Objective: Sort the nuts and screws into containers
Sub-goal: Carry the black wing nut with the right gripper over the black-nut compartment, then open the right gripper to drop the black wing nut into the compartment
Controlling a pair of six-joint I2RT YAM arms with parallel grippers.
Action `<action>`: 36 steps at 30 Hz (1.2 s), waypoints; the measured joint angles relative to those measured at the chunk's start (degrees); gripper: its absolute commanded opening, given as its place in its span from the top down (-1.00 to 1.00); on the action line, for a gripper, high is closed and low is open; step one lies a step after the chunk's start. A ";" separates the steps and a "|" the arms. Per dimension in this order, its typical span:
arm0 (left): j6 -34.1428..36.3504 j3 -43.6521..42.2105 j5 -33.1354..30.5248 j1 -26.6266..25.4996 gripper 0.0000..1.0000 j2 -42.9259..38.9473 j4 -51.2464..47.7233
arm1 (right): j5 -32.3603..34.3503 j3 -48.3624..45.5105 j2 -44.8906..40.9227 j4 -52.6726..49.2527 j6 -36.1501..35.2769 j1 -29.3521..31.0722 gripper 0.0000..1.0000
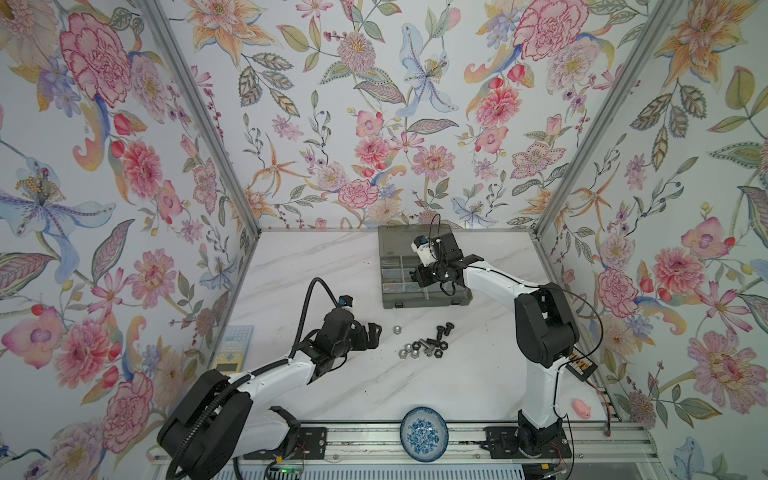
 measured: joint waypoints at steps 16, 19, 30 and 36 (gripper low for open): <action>0.00 0.02 0.35 0.00 -0.99 0.90 0.85 | 0.22 2.99 3.45 -0.02 0.66 -0.57 0.98; -0.04 0.02 0.92 0.00 -0.99 0.90 1.05 | 0.20 2.99 3.78 -0.04 0.66 -0.57 0.98; -0.66 0.02 1.16 0.00 -0.99 0.90 1.36 | 0.44 3.02 4.00 -0.11 0.87 -0.87 0.72; -0.66 0.02 1.16 0.00 -0.99 0.90 1.38 | 0.81 3.32 4.00 -0.48 0.90 -0.94 0.52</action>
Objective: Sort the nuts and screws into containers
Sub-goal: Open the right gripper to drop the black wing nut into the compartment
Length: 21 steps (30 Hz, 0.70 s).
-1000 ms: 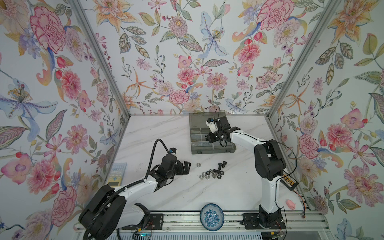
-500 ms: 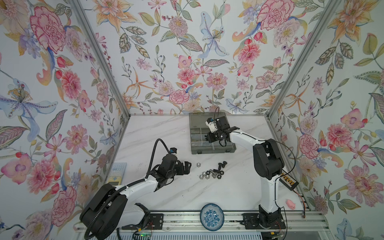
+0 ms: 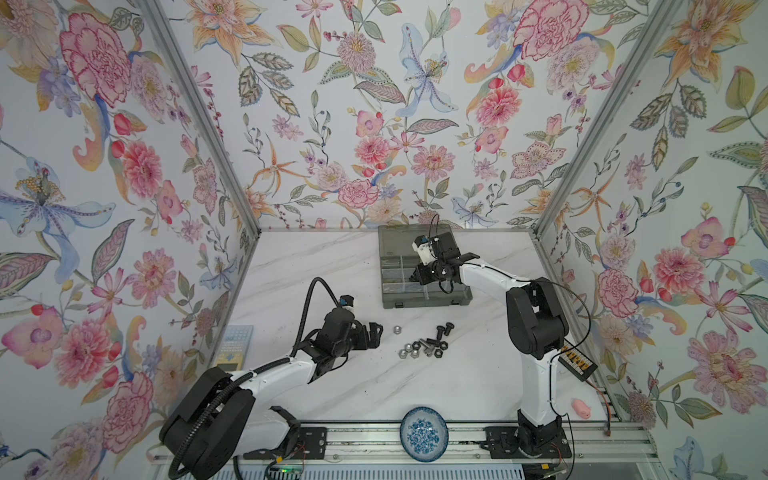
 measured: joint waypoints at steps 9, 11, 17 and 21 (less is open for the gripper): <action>0.00 0.04 0.00 0.00 -0.99 0.11 0.07 | 0.09 -0.35 -1.05 -0.28 -0.04 -0.33 0.33; 0.02 0.07 0.02 0.00 -0.99 0.42 0.17 | -0.48 -1.86 -2.89 -0.26 -0.07 -0.33 0.30; 0.04 1.25 0.17 0.00 -0.99 2.12 0.46 | -2.62 -9.66 -12.66 -0.61 0.20 -0.33 0.12; 0.09 2.34 0.35 0.00 -0.99 2.69 0.59 | -4.35 -15.76 -19.26 -0.61 1.36 -0.37 0.04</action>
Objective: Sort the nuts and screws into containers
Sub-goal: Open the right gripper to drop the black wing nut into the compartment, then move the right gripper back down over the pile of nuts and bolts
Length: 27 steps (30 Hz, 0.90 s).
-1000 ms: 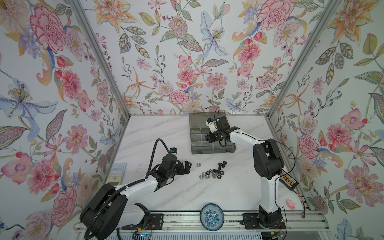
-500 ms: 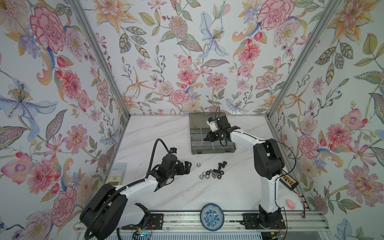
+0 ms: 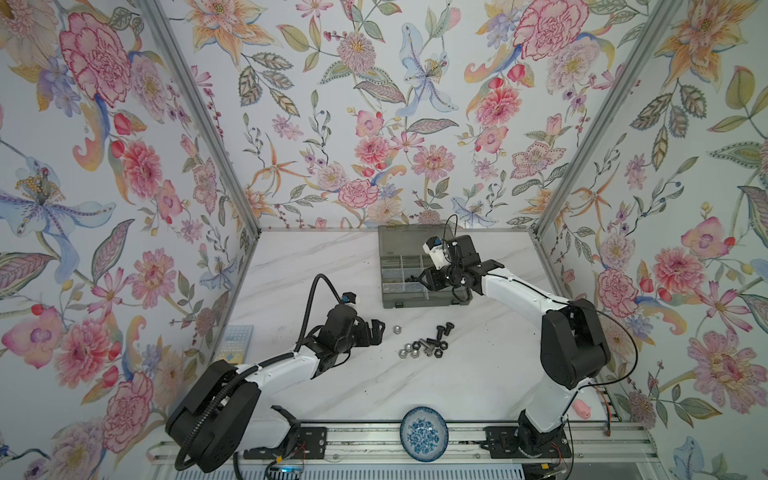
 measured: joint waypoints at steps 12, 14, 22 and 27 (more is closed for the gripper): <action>0.20 0.52 0.04 0.00 -0.99 0.81 0.07 | -5.86 -15.63 -9.90 -5.75 2.71 1.11 -0.10; 0.17 0.52 0.11 0.00 -0.99 0.96 0.15 | -8.11 -18.03 -10.67 -5.79 2.99 1.86 -0.10; 0.17 0.52 1.20 0.00 -0.99 1.16 1.05 | -15.02 -22.62 -11.02 -5.07 4.35 4.98 -0.10; 0.15 0.52 1.29 0.00 -0.99 1.16 1.51 | -16.52 -22.62 -11.02 -4.39 5.14 7.21 -0.10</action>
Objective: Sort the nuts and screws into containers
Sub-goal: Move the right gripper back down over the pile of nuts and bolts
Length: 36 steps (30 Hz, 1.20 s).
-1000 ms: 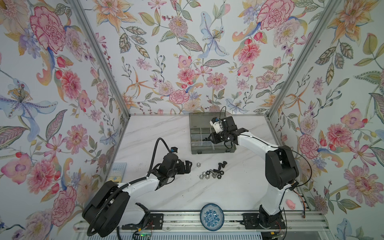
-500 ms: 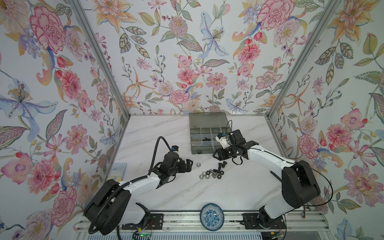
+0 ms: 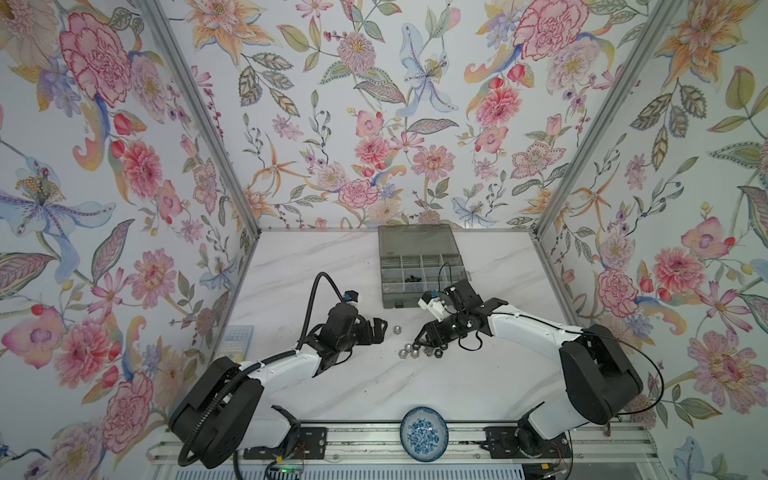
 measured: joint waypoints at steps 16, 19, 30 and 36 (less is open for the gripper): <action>-0.02 -0.02 0.02 0.00 -0.99 0.00 0.09 | -1.22 -1.27 2.67 1.88 2.99 2.08 -0.09; -0.04 -0.11 0.02 0.00 -0.99 0.00 0.48 | -1.22 -1.73 3.61 2.32 3.28 2.25 -0.09; -0.20 -0.83 0.00 0.00 -0.99 0.00 1.01 | -0.42 -1.81 6.16 3.87 4.63 2.23 -0.09; -0.22 -0.85 0.00 0.00 -0.99 0.00 1.03 | 0.74 -1.70 7.63 4.07 5.60 2.05 -0.08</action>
